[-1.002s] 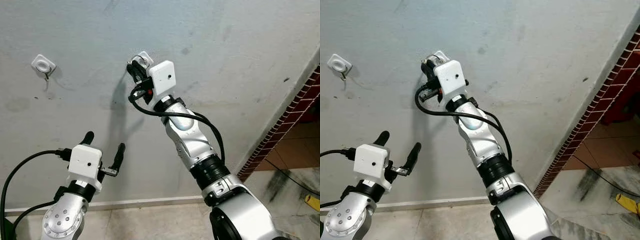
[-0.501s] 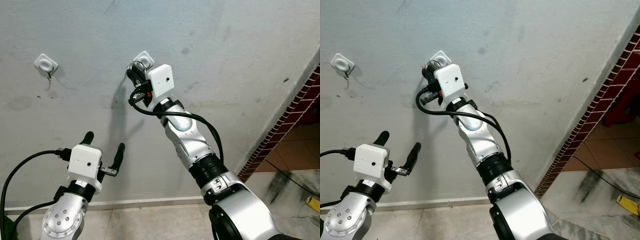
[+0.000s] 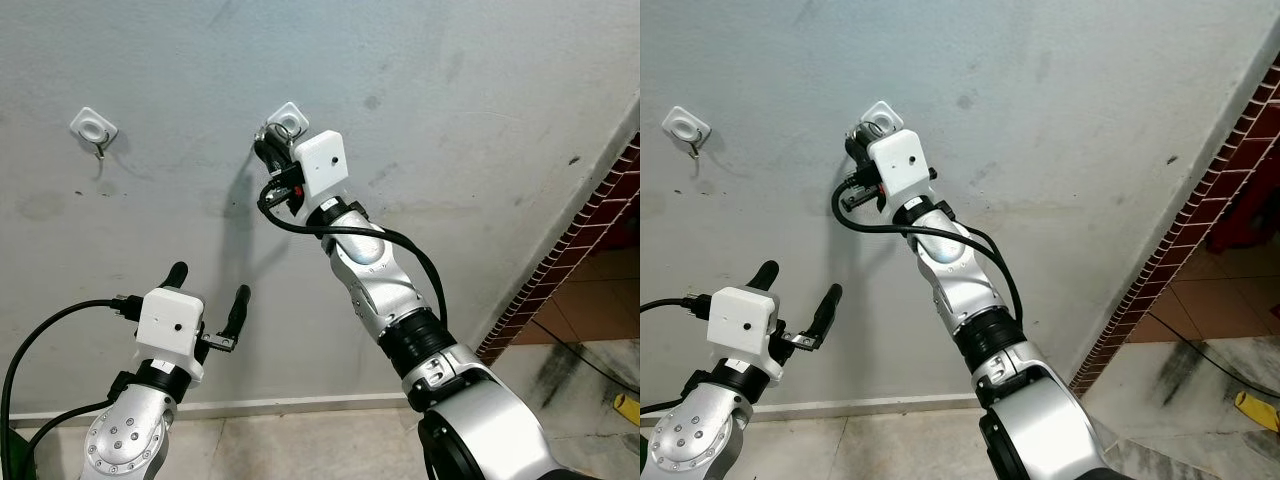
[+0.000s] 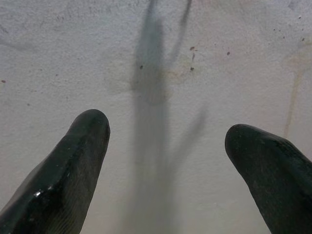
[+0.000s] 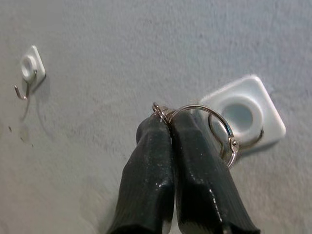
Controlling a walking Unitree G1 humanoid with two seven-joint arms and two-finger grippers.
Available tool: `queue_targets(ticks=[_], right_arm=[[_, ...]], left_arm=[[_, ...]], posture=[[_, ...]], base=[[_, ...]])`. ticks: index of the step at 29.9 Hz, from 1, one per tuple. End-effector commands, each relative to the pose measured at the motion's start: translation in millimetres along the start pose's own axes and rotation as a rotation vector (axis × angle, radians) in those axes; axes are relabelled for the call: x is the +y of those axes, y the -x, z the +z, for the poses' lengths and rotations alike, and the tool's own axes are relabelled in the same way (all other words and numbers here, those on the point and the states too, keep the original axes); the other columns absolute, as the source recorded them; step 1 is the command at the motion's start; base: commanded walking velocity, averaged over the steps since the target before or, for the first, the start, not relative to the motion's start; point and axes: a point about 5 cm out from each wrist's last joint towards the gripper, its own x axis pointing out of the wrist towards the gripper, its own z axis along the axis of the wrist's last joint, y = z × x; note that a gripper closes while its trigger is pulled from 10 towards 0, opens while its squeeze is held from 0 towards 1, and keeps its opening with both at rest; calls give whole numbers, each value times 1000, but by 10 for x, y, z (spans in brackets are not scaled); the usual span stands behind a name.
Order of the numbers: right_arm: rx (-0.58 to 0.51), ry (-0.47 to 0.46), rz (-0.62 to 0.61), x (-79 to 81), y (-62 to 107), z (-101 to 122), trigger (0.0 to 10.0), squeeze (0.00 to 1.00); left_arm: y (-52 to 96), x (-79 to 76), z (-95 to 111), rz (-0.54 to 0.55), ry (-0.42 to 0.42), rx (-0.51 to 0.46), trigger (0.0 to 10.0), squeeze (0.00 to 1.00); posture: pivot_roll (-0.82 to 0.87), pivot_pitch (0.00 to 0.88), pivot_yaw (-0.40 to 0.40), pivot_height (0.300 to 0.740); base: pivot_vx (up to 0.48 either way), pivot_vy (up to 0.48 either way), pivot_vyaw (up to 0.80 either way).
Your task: Hang keys on a hook
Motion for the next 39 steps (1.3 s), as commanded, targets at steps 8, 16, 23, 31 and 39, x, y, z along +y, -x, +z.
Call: queue_targets(ticks=[8,16,23,31,39], right_arm=[[84,-24,-41,41,163,-231,10000,0],[99,-26,-41,61,180,-262,10000,0],[90,-26,-40,72,166,-237,10000,0],[140,0,8,149,191,-322,10000,0],[149,58,19,154,223,-354,10000,0]], left_arm=[[-15,14,-3,1,-8,7,10000,0],[-28,23,-1,-2,-14,5,10000,0],[-35,24,0,-3,-16,5,10000,0],[-40,26,0,0,-21,5,10000,0],[-86,-32,91,-32,-10,-48,10000,0]], posture=[[281,29,-8,740],[281,26,-3,740],[281,27,-4,740],[282,28,-3,740],[277,28,0,740]], base=[[0,0,0],[0,0,0],[0,0,0],[0,0,0],[0,0,0]])
